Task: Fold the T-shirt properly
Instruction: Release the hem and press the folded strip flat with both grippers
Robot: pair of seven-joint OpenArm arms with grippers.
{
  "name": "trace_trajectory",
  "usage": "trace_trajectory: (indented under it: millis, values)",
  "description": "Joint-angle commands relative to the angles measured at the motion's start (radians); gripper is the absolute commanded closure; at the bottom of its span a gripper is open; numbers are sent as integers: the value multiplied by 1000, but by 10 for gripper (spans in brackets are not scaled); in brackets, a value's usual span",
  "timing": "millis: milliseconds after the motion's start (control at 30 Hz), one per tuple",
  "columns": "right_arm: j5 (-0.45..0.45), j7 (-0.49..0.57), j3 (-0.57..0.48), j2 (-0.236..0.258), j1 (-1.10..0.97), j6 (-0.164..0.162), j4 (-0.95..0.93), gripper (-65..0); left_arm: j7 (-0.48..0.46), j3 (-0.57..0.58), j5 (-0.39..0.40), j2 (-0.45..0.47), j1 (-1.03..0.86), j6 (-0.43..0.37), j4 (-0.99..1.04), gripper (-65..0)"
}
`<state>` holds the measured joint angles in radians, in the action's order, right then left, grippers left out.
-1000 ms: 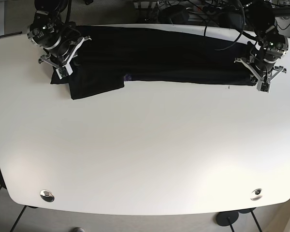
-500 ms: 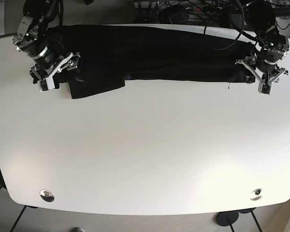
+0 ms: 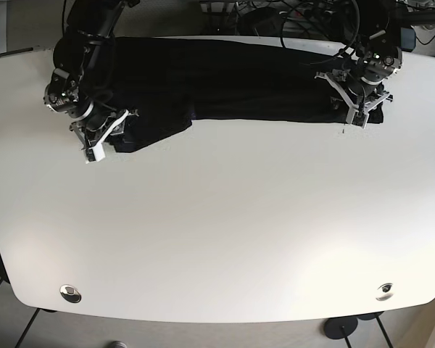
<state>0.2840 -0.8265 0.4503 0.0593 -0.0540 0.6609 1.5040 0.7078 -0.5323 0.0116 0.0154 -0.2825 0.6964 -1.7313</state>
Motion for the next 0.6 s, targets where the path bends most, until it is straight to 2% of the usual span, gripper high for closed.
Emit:
trace_trajectory:
  millis: [33,100,167,300,400,600]
  values:
    - [-2,-17,0,4,0,3,51,-10,22,1,-9,37,1,2,49,-175]
    - [-1,-18,3,-3,-37,1,163,-43,22,1,-8,50,2,2,81,-175]
    - [-1,-26,2,-9,-83,-2,303,-29,20,1,-8,51,2,2,93,-175]
    - [-1,-138,32,-29,-148,-2,495,-29,20,1,-8,51,4,2,98,-175]
    - [-1,-213,141,-74,-183,7,518,-29,20,-1,-11,51,27,2,100,-176]
    - [-1,-241,239,-75,-271,9,514,-29,20,-1,-11,73,30,2,107,-176]
